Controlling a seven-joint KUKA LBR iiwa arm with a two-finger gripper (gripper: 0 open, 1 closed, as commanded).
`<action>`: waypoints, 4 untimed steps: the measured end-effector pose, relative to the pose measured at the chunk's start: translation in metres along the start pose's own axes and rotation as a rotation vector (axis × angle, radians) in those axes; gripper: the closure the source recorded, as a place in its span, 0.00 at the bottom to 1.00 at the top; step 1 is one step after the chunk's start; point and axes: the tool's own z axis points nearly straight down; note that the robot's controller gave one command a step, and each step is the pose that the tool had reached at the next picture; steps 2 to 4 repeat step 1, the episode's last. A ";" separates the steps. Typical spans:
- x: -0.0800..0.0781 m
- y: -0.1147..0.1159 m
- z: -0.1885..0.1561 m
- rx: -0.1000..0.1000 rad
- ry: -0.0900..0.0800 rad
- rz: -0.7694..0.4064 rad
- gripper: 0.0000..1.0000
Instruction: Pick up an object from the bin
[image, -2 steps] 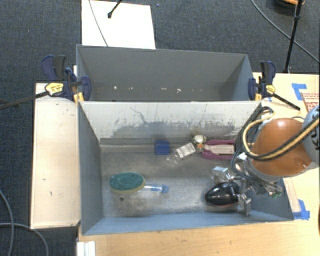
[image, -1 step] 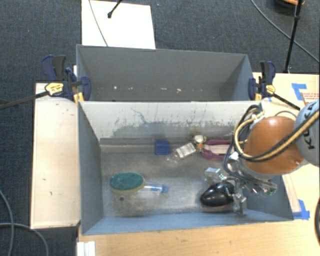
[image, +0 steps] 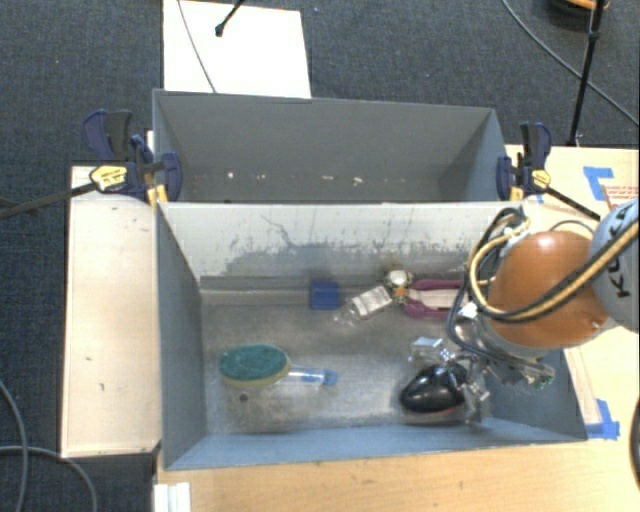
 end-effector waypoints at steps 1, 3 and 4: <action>-0.002 -0.002 -0.096 -0.003 0.002 0.007 1.00; -0.002 -0.002 -0.096 -0.003 0.002 0.007 1.00; -0.002 -0.002 -0.096 -0.003 0.002 0.007 1.00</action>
Offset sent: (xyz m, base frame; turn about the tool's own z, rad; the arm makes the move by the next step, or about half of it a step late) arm -0.0001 0.0000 0.0918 0.0000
